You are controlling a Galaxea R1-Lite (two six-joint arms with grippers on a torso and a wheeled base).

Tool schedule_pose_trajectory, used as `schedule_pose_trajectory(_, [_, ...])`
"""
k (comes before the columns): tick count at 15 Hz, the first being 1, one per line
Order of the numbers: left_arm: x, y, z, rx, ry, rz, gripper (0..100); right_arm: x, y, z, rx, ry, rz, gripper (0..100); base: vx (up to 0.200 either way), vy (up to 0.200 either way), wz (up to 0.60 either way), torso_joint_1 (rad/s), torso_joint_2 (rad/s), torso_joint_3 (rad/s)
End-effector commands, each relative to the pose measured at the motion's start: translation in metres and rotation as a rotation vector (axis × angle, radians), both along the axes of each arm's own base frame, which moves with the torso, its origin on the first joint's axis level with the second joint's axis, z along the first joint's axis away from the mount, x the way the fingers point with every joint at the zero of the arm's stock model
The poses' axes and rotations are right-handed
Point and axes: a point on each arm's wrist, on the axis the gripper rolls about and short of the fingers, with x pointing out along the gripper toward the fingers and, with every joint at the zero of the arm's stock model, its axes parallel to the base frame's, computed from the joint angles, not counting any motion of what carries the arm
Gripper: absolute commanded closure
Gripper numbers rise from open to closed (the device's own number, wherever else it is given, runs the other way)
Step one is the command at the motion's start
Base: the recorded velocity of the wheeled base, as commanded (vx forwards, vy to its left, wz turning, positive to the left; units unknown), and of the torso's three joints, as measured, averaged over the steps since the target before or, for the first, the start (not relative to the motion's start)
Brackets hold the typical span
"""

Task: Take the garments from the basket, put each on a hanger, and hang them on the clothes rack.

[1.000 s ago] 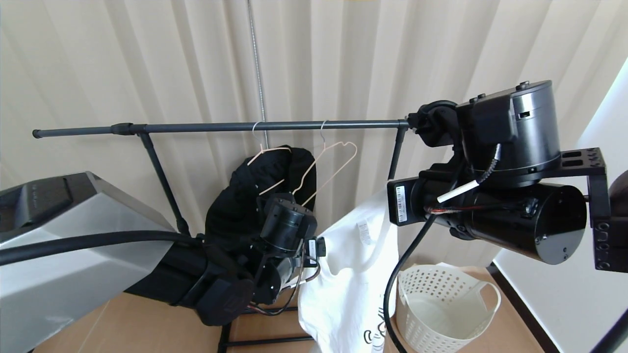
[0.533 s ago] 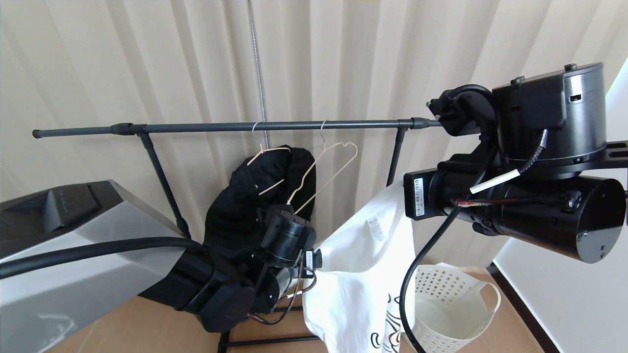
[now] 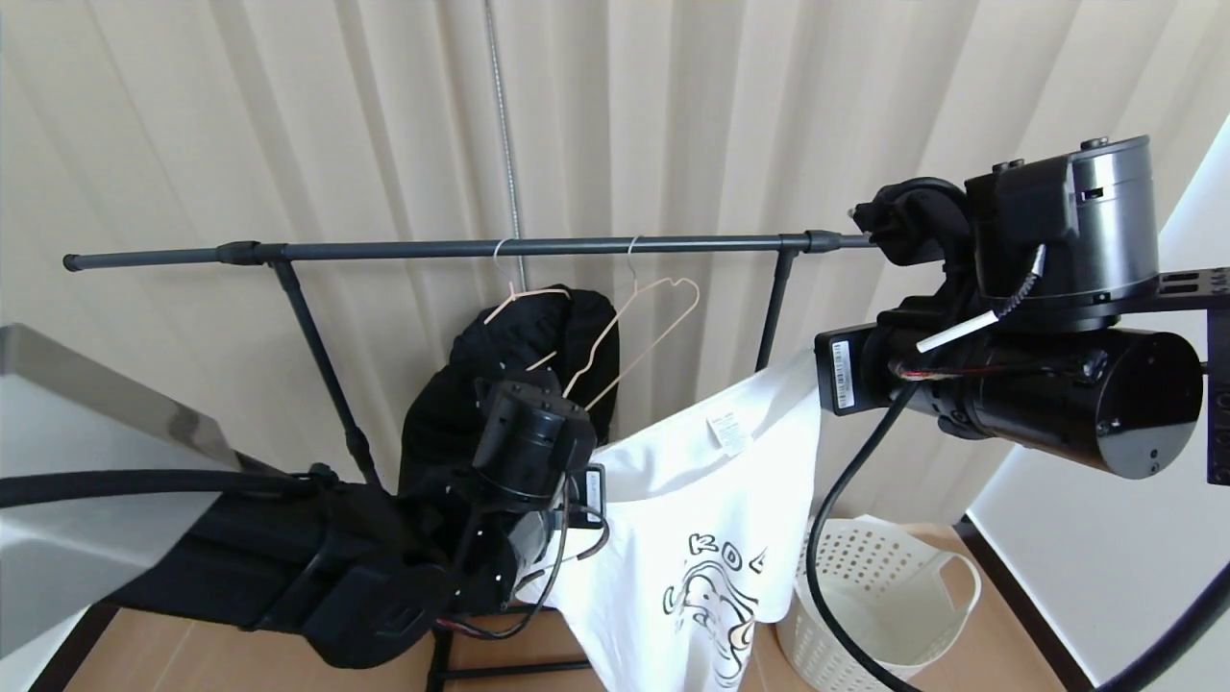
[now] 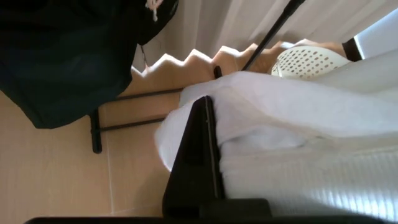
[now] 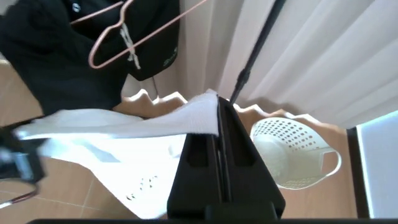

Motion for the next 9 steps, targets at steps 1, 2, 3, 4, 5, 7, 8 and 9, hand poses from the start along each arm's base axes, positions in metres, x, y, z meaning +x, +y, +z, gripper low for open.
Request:
schedule_pose_trajectory(1, [-0.011,0.011,0.038,-0.03,-0.093,-0.021,100,0.005,0.0,-0.011,-0.024,0.03,-0.008,100,0.0,0.0,0.0,0.0,0.0,0.0])
schedule_pose_trajectory(2, [-0.014,0.014,0.047,-0.023,-0.119,-0.03,100,0.004,0.001,-0.015,-0.038,0.04,-0.005,100,0.0,0.0,0.0,0.0,0.0,0.0])
schedule_pose_trajectory(3, [-0.015,0.015,0.054,-0.021,-0.138,-0.036,100,0.005,0.004,-0.021,-0.063,0.054,0.004,100,0.0,0.0,0.0,0.0,0.0,0.0])
schedule_pose_trajectory(4, [-0.016,0.017,0.056,-0.02,-0.145,-0.036,100,0.006,0.007,-0.025,-0.076,0.065,0.008,100,0.0,0.0,0.0,0.0,0.0,0.0])
schedule_pose_trajectory(5, [-0.015,0.021,0.06,-0.013,-0.157,-0.025,100,0.007,0.01,-0.033,-0.102,0.08,0.003,100,0.0,0.0,0.0,0.0,0.0,0.0])
schedule_pose_trajectory(7, [-0.014,0.024,0.061,-0.005,-0.165,-0.001,100,0.007,0.01,-0.036,-0.123,0.086,0.001,100,0.0,0.0,0.0,0.0,0.0,0.0])
schedule_pose_trajectory(8, [-0.015,0.026,0.063,-0.004,-0.173,0.014,100,0.006,0.008,-0.034,-0.118,0.08,0.0,100,0.0,0.0,0.0,0.0,0.0,0.0])
schedule_pose_trajectory(9, [-0.015,0.025,0.063,0.001,-0.175,0.011,100,0.005,0.008,-0.032,-0.114,0.075,0.0,100,0.0,0.0,0.0,0.0,0.0,0.0])
